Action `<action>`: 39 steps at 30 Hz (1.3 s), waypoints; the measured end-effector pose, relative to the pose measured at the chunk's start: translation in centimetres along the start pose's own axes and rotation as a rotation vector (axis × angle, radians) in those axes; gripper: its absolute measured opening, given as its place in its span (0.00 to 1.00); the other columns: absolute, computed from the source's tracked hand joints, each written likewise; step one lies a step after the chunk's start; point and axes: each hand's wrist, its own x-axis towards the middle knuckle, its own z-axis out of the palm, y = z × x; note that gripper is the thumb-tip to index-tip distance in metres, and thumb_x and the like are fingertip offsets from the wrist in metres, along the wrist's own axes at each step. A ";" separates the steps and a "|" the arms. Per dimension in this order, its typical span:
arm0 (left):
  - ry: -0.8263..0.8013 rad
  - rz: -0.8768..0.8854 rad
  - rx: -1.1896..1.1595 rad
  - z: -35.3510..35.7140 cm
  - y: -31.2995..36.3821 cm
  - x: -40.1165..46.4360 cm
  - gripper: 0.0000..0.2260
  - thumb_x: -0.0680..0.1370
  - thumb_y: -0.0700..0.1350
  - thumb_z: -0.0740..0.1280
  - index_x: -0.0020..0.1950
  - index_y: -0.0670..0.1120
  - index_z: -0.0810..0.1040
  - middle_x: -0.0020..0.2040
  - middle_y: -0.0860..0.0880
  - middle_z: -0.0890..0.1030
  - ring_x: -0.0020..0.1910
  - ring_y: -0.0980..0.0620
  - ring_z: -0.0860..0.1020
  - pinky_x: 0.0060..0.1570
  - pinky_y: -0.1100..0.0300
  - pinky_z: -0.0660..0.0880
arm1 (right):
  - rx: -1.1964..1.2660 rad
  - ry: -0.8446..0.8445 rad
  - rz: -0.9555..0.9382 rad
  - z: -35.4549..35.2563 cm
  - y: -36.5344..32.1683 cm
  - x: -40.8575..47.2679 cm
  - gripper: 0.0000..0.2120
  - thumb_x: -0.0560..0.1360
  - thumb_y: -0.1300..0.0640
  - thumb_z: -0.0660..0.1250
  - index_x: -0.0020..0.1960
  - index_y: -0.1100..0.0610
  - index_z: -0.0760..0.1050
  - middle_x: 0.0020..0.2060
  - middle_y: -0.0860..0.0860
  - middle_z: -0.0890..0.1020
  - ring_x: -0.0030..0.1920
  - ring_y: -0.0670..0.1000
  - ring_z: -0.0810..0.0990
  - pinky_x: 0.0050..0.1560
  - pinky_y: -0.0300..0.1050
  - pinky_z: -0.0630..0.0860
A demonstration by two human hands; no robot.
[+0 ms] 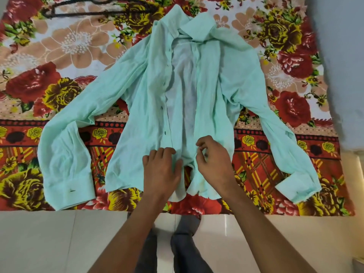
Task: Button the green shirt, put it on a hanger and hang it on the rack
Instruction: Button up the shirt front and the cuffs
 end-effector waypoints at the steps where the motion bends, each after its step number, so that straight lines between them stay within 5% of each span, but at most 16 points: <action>1: 0.013 0.044 -0.037 0.2 0.5 -0.1 0.06 0.77 0.46 0.70 0.51 0.45 0.80 0.45 0.47 0.82 0.45 0.41 0.78 0.46 0.48 0.72 | 0.080 0.016 0.008 0.0 0.0 -0.3 0.10 0.78 0.62 0.66 0.57 0.52 0.75 0.47 0.46 0.81 0.48 0.47 0.79 0.47 0.43 0.78; 4: -0.054 0.085 -0.205 0.2 3.3 0.2 0.06 0.79 0.43 0.64 0.51 0.42 0.80 0.42 0.43 0.82 0.42 0.40 0.79 0.43 0.46 0.76 | 0.135 0.053 0.046 0.1 0.8 -0.7 0.12 0.78 0.64 0.67 0.59 0.53 0.76 0.48 0.46 0.82 0.52 0.48 0.81 0.53 0.43 0.78; 8: -0.156 -0.219 -0.478 0.9 6.3 1.5 0.12 0.79 0.44 0.66 0.62 0.45 0.77 0.48 0.46 0.85 0.47 0.46 0.83 0.48 0.53 0.78 | 0.014 0.072 0.100 -0.1 2.3 -1.2 0.18 0.75 0.67 0.69 0.63 0.54 0.76 0.54 0.48 0.82 0.59 0.53 0.79 0.61 0.52 0.77; 12: -0.243 -0.436 -0.573 1.9 6.9 3.5 0.13 0.74 0.47 0.74 0.56 0.44 0.78 0.45 0.49 0.83 0.46 0.49 0.81 0.45 0.59 0.74 | 0.033 0.070 0.206 -0.4 4.0 -1.7 0.16 0.75 0.69 0.69 0.60 0.56 0.78 0.53 0.52 0.82 0.57 0.52 0.80 0.61 0.53 0.78; 17: -0.207 -0.456 -0.624 1.9 7.2 3.6 0.06 0.76 0.47 0.72 0.46 0.45 0.80 0.40 0.53 0.81 0.44 0.51 0.81 0.45 0.59 0.74 | 0.038 0.052 0.229 -0.9 4.8 -2.0 0.16 0.74 0.72 0.67 0.58 0.61 0.82 0.54 0.55 0.84 0.57 0.53 0.81 0.59 0.40 0.75; 20: -0.232 -0.501 -0.784 1.5 7.5 2.9 0.05 0.74 0.43 0.71 0.44 0.45 0.76 0.41 0.47 0.82 0.42 0.46 0.81 0.47 0.51 0.78 | 0.015 0.019 0.211 -0.8 4.8 -1.6 0.17 0.72 0.73 0.68 0.58 0.62 0.83 0.53 0.57 0.83 0.57 0.56 0.80 0.59 0.49 0.79; 23: -0.279 -0.566 -0.914 1.2 7.1 2.2 0.09 0.74 0.45 0.74 0.50 0.49 0.76 0.44 0.43 0.84 0.44 0.44 0.84 0.48 0.49 0.81 | -0.005 -0.015 0.226 -0.9 4.7 -1.1 0.18 0.69 0.73 0.68 0.57 0.61 0.83 0.52 0.57 0.81 0.57 0.58 0.80 0.59 0.53 0.80; 27: -0.348 -0.593 -0.869 1.7 6.1 1.4 0.17 0.75 0.53 0.75 0.60 0.51 0.78 0.50 0.47 0.84 0.49 0.48 0.84 0.54 0.49 0.82 | -0.020 -0.073 0.269 -1.2 4.8 -0.5 0.18 0.72 0.72 0.65 0.58 0.60 0.83 0.53 0.56 0.81 0.57 0.55 0.80 0.55 0.42 0.75; 30: -0.335 -0.580 -0.829 1.3 6.5 2.1 0.20 0.73 0.62 0.73 0.58 0.52 0.81 0.50 0.52 0.84 0.50 0.51 0.83 0.55 0.49 0.82 | -0.049 -0.104 0.265 -1.4 4.9 -0.3 0.16 0.77 0.68 0.64 0.61 0.59 0.83 0.55 0.56 0.81 0.58 0.55 0.80 0.56 0.39 0.73; 35: -0.291 -0.557 -0.823 1.0 7.5 3.2 0.07 0.76 0.50 0.73 0.45 0.48 0.82 0.41 0.52 0.84 0.41 0.53 0.81 0.48 0.52 0.80 | -0.118 -0.120 0.208 -1.3 5.0 -0.5 0.15 0.77 0.65 0.68 0.61 0.57 0.83 0.52 0.58 0.81 0.55 0.58 0.81 0.55 0.45 0.78; 39: -0.277 -0.665 -0.967 1.1 7.1 2.7 0.03 0.76 0.46 0.72 0.47 0.47 0.82 0.44 0.48 0.85 0.44 0.48 0.84 0.52 0.47 0.83 | -0.156 -0.048 0.145 -1.4 4.0 -0.8 0.15 0.76 0.65 0.66 0.58 0.56 0.84 0.50 0.56 0.83 0.54 0.58 0.80 0.55 0.52 0.79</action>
